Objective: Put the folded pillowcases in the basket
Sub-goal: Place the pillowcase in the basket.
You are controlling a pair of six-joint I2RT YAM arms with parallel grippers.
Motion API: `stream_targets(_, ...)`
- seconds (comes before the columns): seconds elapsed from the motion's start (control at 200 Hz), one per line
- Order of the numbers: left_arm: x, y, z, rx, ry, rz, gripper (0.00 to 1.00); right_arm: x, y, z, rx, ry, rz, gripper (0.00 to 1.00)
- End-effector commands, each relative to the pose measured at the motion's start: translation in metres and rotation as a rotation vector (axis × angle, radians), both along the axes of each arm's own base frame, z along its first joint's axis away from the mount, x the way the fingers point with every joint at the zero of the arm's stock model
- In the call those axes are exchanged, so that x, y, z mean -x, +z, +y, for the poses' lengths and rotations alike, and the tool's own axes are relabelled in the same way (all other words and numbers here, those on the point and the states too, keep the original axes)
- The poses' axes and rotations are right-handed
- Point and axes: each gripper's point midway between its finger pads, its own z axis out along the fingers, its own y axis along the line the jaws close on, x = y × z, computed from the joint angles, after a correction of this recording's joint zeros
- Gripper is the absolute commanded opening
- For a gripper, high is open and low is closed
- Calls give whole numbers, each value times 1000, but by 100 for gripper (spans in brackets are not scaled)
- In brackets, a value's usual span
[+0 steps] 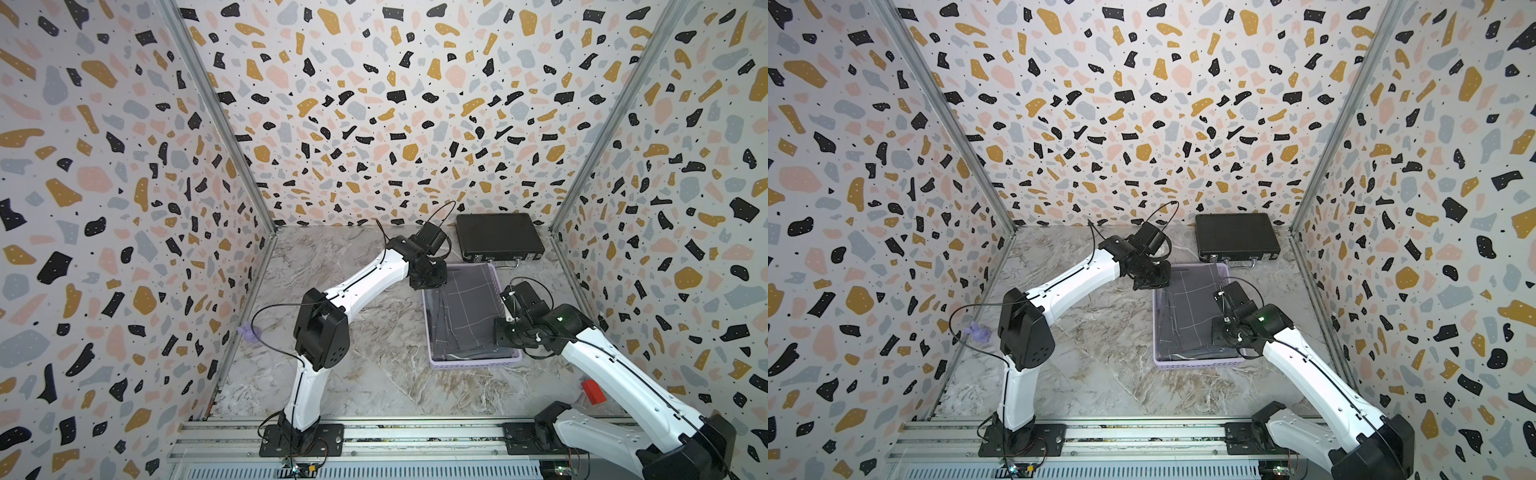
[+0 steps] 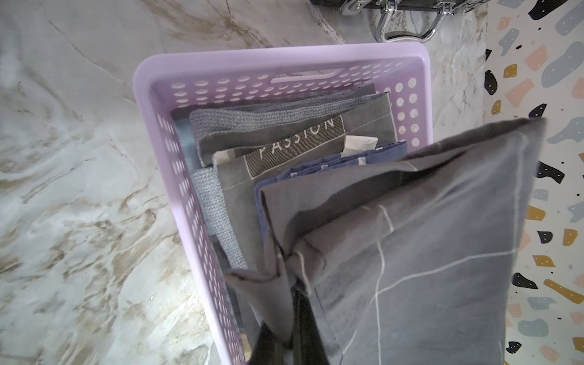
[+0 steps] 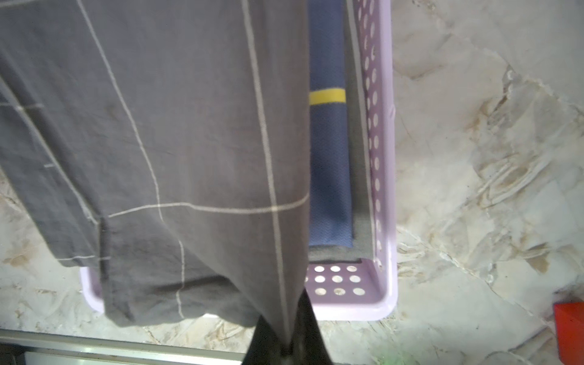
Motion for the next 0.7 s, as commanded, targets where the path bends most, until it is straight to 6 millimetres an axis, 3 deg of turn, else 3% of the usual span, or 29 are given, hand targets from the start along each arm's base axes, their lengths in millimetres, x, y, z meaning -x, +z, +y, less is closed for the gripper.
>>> stream_targets(0.0,-17,2,-7,20,12,-26,0,2,-6,-11,19,8,25,0)
stream_targets(0.365,-34,-48,-12,-49,19,7,0,-16,-57,-9,-28,-8,144,0)
stream_targets(0.481,-38,-51,-9,-42,26,20,35,-18,-56,-14,-11,-25,131,40)
stream_targets(0.571,-37,-37,-7,-28,22,2,58,-18,-43,-23,15,-49,77,54)
stream_targets(0.646,-36,-19,-4,-13,33,-25,70,-19,-31,-25,14,-40,39,60)
stream_targets(0.696,-34,-6,-4,9,34,-40,73,-19,-26,-26,20,-37,32,62)
